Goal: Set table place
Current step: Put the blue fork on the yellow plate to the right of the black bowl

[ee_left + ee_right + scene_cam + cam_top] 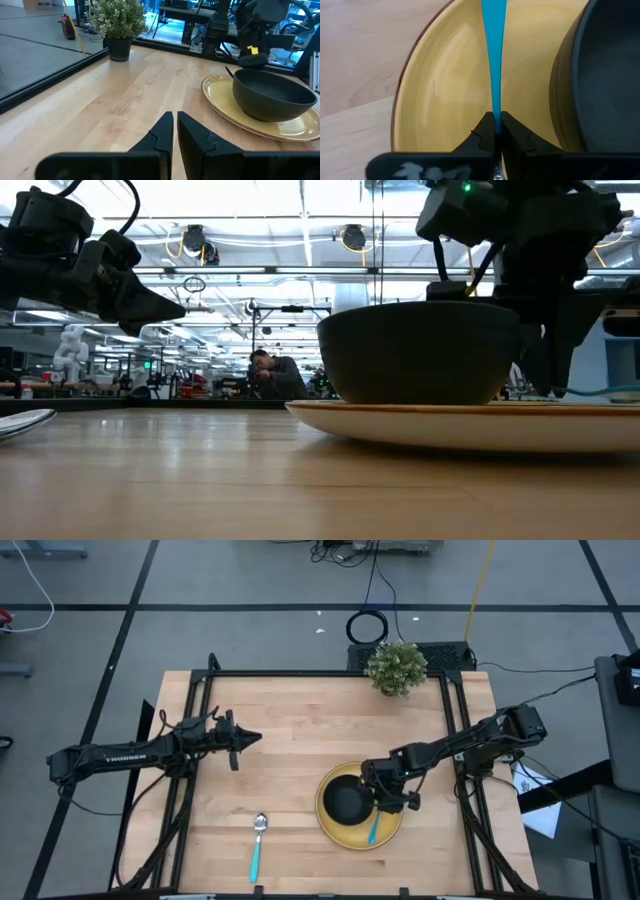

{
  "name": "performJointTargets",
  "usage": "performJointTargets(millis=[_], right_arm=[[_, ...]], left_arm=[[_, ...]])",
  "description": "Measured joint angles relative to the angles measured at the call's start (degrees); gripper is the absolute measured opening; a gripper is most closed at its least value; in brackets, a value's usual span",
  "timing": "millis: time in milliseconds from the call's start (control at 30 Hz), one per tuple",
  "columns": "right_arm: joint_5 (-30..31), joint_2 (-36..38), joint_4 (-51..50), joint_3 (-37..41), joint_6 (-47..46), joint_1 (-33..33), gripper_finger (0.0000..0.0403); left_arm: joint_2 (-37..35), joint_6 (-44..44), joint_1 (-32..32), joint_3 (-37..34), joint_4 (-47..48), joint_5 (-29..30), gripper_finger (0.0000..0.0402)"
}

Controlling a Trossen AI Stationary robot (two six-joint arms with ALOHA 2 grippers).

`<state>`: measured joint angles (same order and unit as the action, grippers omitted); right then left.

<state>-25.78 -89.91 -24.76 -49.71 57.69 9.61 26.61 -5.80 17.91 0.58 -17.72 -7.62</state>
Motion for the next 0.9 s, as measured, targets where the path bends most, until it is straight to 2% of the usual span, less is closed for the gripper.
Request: performJointTargets(millis=[333,900], right_arm=[[0.0,-2.4,0.2,0.0,0.4,-0.2,0.0002],[0.0,-2.4,-0.3,0.0,-0.2,-0.2,0.0002]], left_arm=[[0.0,0.0,0.0,0.0,0.0,0.0,0.0028],[0.0,-0.4,0.0,0.0,0.1,-0.1,0.0028]])
